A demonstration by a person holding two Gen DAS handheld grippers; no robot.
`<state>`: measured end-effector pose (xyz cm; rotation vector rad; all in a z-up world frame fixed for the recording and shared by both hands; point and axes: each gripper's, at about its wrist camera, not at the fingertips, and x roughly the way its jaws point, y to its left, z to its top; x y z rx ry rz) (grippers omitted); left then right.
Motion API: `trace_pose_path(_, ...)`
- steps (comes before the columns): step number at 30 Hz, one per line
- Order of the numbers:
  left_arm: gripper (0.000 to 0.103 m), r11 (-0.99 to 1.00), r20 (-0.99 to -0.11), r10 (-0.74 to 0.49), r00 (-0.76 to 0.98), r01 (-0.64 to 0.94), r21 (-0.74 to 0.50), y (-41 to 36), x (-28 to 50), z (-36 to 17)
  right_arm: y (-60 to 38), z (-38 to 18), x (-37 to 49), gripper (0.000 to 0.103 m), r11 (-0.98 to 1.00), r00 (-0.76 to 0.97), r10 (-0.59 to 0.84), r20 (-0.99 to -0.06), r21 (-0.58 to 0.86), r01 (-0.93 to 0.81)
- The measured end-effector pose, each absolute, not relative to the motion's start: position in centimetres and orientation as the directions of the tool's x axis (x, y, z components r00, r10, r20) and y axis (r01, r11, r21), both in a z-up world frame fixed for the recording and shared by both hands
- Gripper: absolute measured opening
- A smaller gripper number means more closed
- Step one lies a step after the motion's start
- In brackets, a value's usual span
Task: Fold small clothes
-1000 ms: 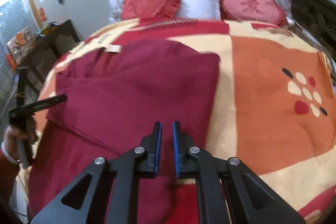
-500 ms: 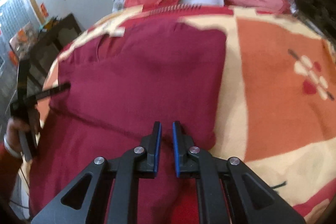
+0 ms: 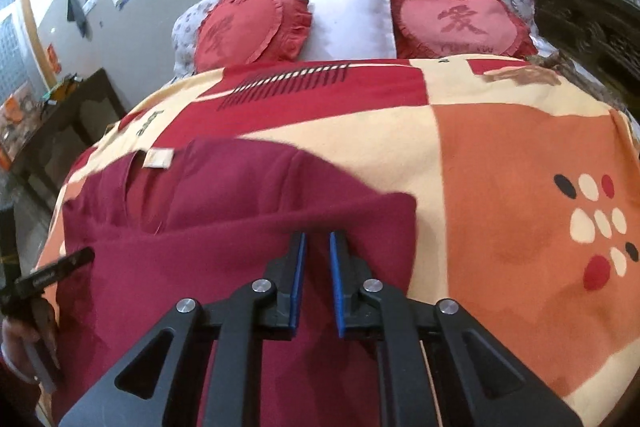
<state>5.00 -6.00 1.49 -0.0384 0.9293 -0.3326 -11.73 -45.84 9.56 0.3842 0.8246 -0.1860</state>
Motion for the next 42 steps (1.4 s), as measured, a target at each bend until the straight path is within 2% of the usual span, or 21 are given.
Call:
trace_pose_path(9,0.088,0.95,-0.786,-0.286,0.549,0.273,-0.155,-5.0,2.9,2.9,-43.3,12.6,-17.9,0.04,0.946,0.661,0.015,-0.75,0.225,0.234)
trace_pose_path(12,0.088,0.947,-0.781,-0.288,0.554,0.286,-0.146,-4.2,1.1,3.5,-42.2,11.1,-20.0,0.041,0.949,0.624,0.061,-0.779,0.239,0.206)
trace_pose_path(14,0.088,0.949,-0.791,-0.273,0.547,0.287,-0.129,-4.0,0.3,3.3,-41.7,8.9,-19.9,0.041,0.957,0.563,0.044,-0.825,0.196,0.212)
trace_pose_path(17,0.088,0.955,-0.812,-0.245,0.53,0.275,-0.109,-3.7,-0.2,2.3,-42.0,7.9,-19.5,0.041,0.953,0.594,0.046,-0.803,0.214,0.216)
trace_pose_path(21,0.088,0.957,-0.815,-0.247,0.524,0.263,-0.121,-3.1,-1.4,2.9,-42.0,9.5,-20.2,0.041,0.933,0.596,0.051,-0.801,0.251,0.257)
trace_pose_path(23,0.088,0.956,-0.816,-0.239,0.527,0.273,-0.104,-2.9,-2.2,3.5,-41.4,10.6,-21.4,0.047,0.939,0.606,0.04,-0.795,0.237,0.249)
trace_pose_path(25,0.088,0.956,-0.816,-0.222,0.534,0.282,-0.076,-2.7,-3.4,4.0,-41.0,11.3,-22.8,0.059,0.938,0.608,0.048,-0.792,0.246,0.246)
trace_pose_path(31,0.088,0.95,-0.817,-0.235,0.527,0.302,-0.078,-1.8,-7.2,4.9,-40.3,11.5,-27.1,0.061,0.902,0.586,0.178,-0.791,0.369,0.224)
trace_pose_path(36,0.088,0.942,-0.805,-0.212,0.554,0.336,-0.017,-2.0,-10.4,6.1,-39.4,10.8,-29.8,0.062,0.902,0.559,0.177,-0.81,0.361,0.236)
trace_pose_path(42,0.088,0.934,-0.803,-0.228,0.551,0.358,-0.019,-2.2,-12.8,6.5,-38.8,9.7,-31.8,0.063,0.895,0.542,0.193,-0.818,0.373,0.245)
